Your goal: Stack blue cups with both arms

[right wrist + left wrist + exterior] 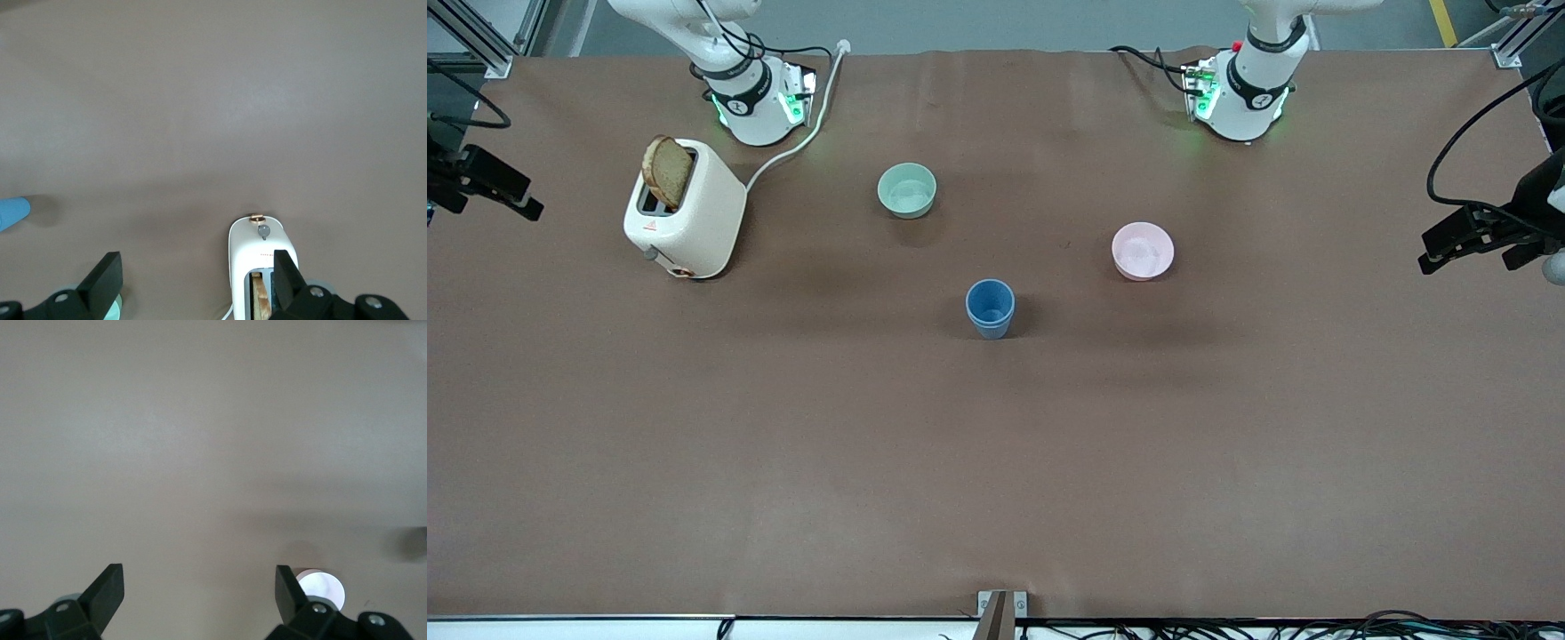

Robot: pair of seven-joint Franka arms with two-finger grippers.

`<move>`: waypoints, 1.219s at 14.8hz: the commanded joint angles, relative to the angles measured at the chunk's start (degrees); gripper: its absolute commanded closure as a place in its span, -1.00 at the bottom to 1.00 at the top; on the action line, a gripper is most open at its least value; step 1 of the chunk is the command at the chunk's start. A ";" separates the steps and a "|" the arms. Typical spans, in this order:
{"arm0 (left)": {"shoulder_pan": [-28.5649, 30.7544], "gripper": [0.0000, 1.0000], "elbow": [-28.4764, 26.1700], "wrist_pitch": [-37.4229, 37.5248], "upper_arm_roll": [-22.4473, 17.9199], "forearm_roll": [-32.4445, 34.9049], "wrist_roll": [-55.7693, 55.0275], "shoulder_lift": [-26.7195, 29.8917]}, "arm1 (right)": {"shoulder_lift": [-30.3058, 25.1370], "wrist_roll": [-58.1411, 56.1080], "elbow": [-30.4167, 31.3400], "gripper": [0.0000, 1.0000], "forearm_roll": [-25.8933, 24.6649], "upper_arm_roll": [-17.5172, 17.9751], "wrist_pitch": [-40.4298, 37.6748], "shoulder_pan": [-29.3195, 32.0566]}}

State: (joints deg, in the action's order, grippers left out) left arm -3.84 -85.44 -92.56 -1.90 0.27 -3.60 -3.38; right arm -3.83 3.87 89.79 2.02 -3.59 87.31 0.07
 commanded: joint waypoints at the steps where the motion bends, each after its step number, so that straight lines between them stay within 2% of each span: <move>1: 0.93 -1.00 -0.43 -0.43 0.23 -1.24 0.26 0.92 | 2.69 -1.50 -4.08 -1.00 -0.17 0.78 -0.30 1.16; 4: 0.59 -1.00 -0.43 -0.43 0.23 -1.33 0.26 1.09 | 3.48 -1.67 -5.59 -1.00 -0.26 0.78 -0.65 0.98; 9: 1.03 -1.00 -0.34 -0.34 0.05 -2.30 0.35 1.18 | 2.69 -3.87 -2.95 -1.00 -0.61 0.87 -2.84 0.54; 18: 0.50 -1.00 0.45 -0.08 0.23 -1.94 0.18 1.27 | 2.78 -8.79 -3.92 -1.00 -1.05 0.60 -2.67 1.68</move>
State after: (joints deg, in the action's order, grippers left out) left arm -3.28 -84.80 -92.60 -1.79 -1.16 -3.60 -3.04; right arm -0.74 -3.95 86.07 1.78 -3.58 84.80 0.72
